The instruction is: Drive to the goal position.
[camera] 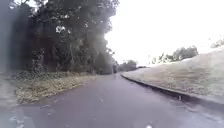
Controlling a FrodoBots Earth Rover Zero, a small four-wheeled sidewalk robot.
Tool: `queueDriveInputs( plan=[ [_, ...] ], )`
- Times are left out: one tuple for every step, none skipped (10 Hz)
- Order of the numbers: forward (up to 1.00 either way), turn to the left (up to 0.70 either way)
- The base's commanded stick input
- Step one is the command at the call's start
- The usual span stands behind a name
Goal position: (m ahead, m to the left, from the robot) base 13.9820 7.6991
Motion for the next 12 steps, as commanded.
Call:
queueDriveInputs(
  plan=[
    [1.00,0.00],
    [1.00,0.00],
    [1.00,0.00],
    [1.00,0.00],
    [1.00,0.00],
    [0.80,0.00],
    [0.18,0.00],
    [1.00,0.00],
    [1.00,0.00],
    [1.00,0.00],
    [0.39,0.00],
    [1.00,0.00]
  ],
)
